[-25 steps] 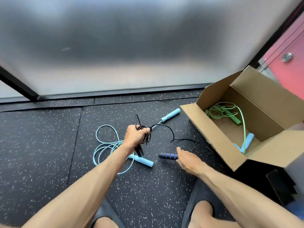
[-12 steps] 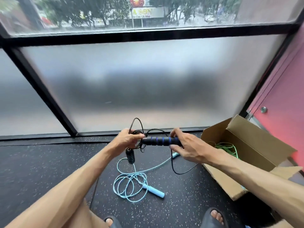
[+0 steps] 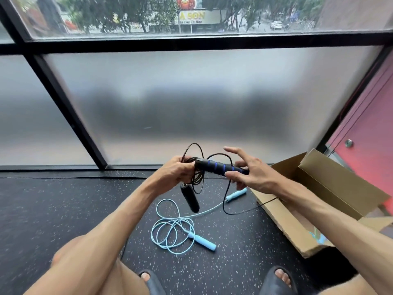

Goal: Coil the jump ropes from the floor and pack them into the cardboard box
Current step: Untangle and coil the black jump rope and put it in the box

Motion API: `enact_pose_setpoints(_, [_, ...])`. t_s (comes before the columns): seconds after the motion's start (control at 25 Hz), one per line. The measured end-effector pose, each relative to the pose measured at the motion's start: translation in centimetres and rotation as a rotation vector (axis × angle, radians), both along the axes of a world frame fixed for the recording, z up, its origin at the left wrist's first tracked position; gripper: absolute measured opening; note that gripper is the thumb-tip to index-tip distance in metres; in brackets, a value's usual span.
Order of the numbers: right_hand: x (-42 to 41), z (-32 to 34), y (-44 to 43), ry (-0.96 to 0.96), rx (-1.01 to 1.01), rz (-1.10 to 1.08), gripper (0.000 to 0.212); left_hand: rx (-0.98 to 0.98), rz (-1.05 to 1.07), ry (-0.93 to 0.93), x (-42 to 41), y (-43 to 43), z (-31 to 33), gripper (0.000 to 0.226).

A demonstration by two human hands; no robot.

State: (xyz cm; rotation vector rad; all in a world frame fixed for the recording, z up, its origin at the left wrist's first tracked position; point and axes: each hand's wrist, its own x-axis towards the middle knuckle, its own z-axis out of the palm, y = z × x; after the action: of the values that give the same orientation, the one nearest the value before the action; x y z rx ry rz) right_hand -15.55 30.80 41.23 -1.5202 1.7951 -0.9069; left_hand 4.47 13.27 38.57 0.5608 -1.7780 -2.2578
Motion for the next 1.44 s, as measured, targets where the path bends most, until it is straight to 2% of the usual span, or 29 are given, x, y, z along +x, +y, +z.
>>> enact_pose_setpoints(0.08, [-0.5, 0.8, 0.1, -0.033, 0.100, 0.056, 0.067, 0.018, -0.031, 0.002, -0.2, 0.1, 0.1, 0.019])
enact_pose_setpoints(0.28, [-0.8, 2.5, -0.5, -0.005, 0.116, 0.120, 0.036, 0.108, -0.053, 0.007, -0.4, 0.0, 0.5, 0.008])
enact_pose_setpoints(0.4, [-0.4, 3.2, -0.7, 0.153, 0.121, 0.125, 0.034, 0.120, -0.013, -0.017, -0.5, -0.1, 0.4, 0.011])
enact_pose_setpoints(0.68, [1.1, 3.9, -1.0, 0.616, 0.108, 0.077, 0.051, 0.161, 0.056, 0.009, -0.4, -0.5, 0.2, 0.018])
enact_pose_setpoints(1.04, [0.6, 2.8, -1.0, 0.662, -0.011, 0.023, 0.052, 0.153, 0.036, 0.062, 0.1, -0.7, 0.4, 0.015])
enact_pose_setpoints(1.44, [1.2, 2.6, -1.1, 0.605, -0.076, 0.027, 0.054, 0.306, 0.111, 0.163, 0.3, 0.3, 0.4, 0.021])
